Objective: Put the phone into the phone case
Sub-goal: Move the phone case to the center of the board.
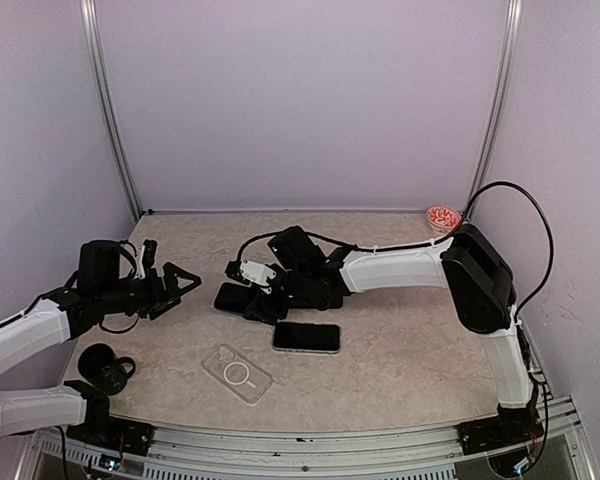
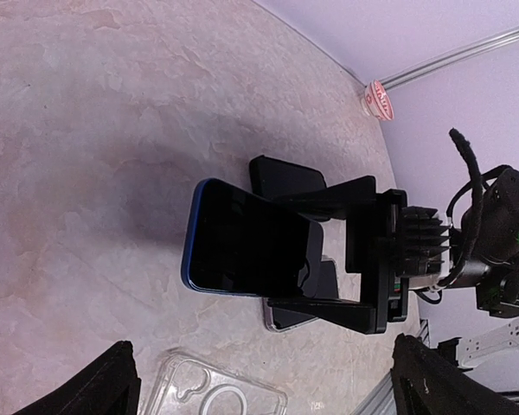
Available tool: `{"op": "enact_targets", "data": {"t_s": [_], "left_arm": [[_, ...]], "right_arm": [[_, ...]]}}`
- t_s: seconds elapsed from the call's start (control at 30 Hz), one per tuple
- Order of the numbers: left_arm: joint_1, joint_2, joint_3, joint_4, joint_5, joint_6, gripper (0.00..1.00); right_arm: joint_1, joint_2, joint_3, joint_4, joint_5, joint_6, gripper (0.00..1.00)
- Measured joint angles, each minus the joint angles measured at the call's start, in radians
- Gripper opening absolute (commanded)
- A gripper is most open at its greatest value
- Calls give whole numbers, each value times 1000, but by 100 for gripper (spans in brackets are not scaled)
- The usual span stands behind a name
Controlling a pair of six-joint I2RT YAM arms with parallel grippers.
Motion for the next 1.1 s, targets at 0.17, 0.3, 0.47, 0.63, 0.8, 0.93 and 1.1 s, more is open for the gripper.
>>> {"op": "enact_targets", "data": {"t_s": [0.17, 0.3, 0.47, 0.63, 0.8, 0.93, 1.1], "left_arm": [[-22, 8, -1, -2, -1, 2, 97], [-55, 34, -1, -25, -21, 8, 89], [-140, 95, 0, -76, -79, 7, 83], [-264, 159, 6, -152, -176, -1, 79], [-359, 213, 28, -231, -283, -19, 67], [-389, 265, 45, -265, -339, -27, 61], [-393, 328, 58, -291, -390, -29, 53]], "right_arm": [[-12, -58, -109, 11, 18, 7, 66], [-33, -108, -190, 18, 37, 16, 66], [-65, -168, -259, 40, 58, 37, 66], [-87, -235, -315, 61, 71, 54, 66], [-99, -299, -350, 77, 83, 62, 66], [-105, -340, -374, 89, 85, 64, 66], [-105, -385, -410, 108, 85, 64, 67]]}}
